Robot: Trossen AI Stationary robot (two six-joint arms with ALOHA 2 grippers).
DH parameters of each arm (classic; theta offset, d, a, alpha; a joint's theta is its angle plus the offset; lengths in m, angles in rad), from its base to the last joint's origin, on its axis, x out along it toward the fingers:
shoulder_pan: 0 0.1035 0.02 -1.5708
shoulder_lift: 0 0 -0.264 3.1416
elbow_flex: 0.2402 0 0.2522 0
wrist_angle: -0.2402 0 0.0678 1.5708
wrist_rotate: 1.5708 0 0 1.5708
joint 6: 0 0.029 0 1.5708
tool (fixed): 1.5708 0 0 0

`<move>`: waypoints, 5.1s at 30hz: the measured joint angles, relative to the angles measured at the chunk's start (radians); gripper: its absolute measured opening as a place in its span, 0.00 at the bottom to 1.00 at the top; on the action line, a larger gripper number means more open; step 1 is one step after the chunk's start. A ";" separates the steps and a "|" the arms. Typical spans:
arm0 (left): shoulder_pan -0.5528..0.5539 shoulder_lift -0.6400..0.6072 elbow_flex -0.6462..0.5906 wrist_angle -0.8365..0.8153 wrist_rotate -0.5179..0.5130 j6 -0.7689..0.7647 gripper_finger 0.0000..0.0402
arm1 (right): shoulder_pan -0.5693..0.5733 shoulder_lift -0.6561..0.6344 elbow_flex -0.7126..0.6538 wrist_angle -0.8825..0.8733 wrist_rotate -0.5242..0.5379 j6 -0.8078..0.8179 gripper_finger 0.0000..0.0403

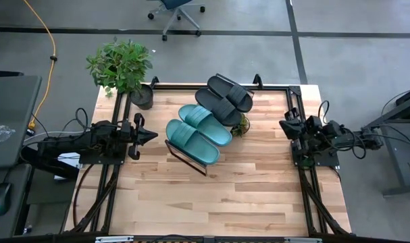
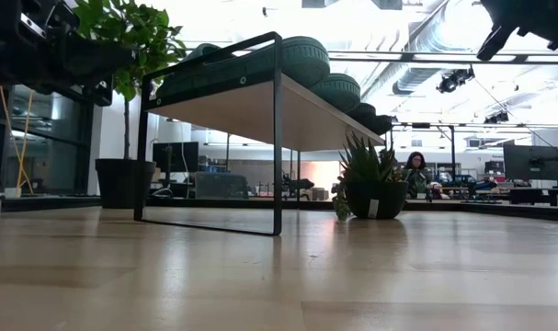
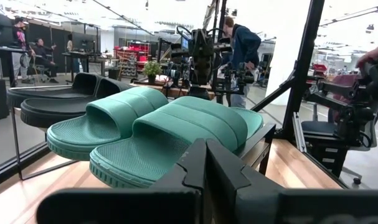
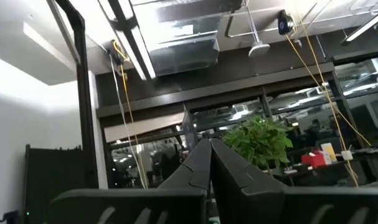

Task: Pick and place slides into the shelf
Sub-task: Return to Home Position

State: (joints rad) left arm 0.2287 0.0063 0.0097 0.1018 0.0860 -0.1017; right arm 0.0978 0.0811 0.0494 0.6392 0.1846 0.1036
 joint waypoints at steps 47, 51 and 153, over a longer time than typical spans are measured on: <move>0.000 0.000 0.000 0.000 0.000 0.000 0.00 | 0.000 -0.080 -0.040 -0.581 0.018 -0.237 0.00; 0.000 0.000 0.000 0.000 0.000 0.000 0.00 | 0.000 -0.077 -0.040 -0.598 -0.036 -0.263 0.00; -0.144 0.000 0.000 -0.087 -0.053 0.647 0.00 | 0.000 -0.076 -0.041 -0.613 -0.118 -0.103 0.00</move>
State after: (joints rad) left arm 0.0849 0.0063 0.0097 0.0147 0.0326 0.5455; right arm 0.0982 0.0055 0.0086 0.0261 0.0662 0.0004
